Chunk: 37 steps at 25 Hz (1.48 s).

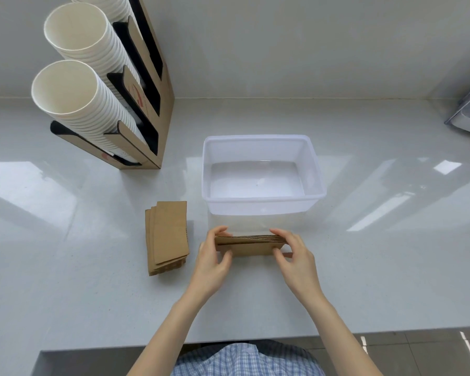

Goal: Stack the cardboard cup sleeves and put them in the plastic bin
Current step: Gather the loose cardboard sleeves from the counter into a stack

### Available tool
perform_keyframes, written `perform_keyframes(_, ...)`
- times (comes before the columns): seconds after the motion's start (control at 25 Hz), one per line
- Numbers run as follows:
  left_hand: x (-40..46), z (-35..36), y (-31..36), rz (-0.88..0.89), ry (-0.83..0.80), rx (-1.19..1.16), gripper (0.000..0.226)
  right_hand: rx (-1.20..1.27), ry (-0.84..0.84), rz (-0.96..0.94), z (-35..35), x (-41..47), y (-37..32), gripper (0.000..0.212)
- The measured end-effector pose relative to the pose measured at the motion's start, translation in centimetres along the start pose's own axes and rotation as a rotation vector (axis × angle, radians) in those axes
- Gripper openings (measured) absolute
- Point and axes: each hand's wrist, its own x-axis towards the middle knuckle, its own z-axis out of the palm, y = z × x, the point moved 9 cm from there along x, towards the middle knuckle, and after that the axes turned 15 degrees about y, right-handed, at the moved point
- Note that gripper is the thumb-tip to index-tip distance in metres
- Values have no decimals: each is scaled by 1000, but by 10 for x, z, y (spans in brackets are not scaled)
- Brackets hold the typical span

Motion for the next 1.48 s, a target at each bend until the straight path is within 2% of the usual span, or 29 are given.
perform_keyframes(0.2,-3,14,-16,-55,-63,171,66,-36,-39,-21,10,0,-3,44)
perform_keyframes(0.28,-3,16,-15,-55,-53,177,67,-50,-45,-41,12,-1,-5,43)
perform_keyframes(0.4,0,10,-18,-63,-16,125,57,-51,-47,-68,9,1,-5,35)
perform_keyframes(0.6,-3,4,-13,15,27,117,26,-87,-38,-94,6,2,-5,28)
perform_keyframes(0.8,-2,1,-4,22,23,110,19,-73,-56,-44,5,4,-5,25)
perform_keyframes(0.92,2,-13,10,-18,80,2,15,4,-68,58,1,6,-9,23)
perform_keyframes(1.16,14,-49,29,-145,184,-356,8,182,-272,180,27,-3,-38,13)
perform_keyframes(1.28,21,-69,36,-119,201,-373,11,184,-368,146,41,-5,-57,12)
perform_keyframes(1.48,37,-90,41,-108,103,-283,16,168,-480,76,69,2,-96,17)
